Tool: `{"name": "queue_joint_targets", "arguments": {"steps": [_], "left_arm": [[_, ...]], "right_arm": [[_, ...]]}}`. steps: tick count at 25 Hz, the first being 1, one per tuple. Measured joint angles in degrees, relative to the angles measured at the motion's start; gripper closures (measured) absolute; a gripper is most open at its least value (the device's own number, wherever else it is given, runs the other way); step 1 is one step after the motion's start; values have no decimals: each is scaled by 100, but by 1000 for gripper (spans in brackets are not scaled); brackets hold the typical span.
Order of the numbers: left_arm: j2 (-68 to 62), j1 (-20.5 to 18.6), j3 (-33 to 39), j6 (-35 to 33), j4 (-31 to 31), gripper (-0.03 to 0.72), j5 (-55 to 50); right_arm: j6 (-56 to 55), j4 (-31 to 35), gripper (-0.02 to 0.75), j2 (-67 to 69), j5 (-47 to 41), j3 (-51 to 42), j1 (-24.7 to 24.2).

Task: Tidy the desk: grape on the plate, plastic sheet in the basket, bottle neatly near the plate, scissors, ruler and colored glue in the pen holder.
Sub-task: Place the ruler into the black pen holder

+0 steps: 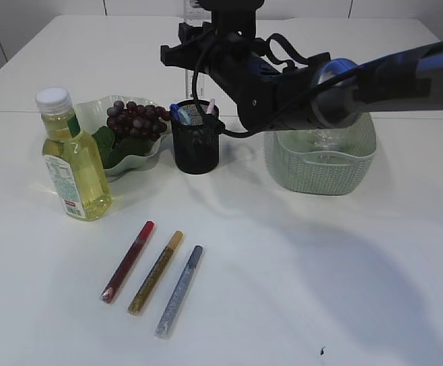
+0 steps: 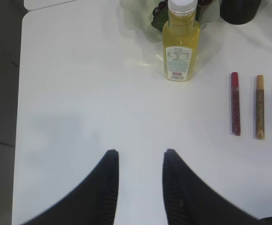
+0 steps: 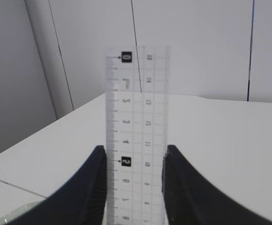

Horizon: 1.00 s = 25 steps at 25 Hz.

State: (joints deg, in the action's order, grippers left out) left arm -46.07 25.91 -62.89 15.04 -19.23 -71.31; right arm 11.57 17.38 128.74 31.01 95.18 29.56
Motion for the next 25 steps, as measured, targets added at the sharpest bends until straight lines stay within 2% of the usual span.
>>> {"name": "queue_joint_targets", "arguments": {"steps": [9, 25], "left_arm": [[0, 0, 0, 0, 0, 452, 0], [0, 0, 0, 0, 0, 450, -21]], "right_arm": [[-202, -383, 450, 257, 1, 211, 0], [-216, -451, 450, 293, 1, 215, -97]]}}
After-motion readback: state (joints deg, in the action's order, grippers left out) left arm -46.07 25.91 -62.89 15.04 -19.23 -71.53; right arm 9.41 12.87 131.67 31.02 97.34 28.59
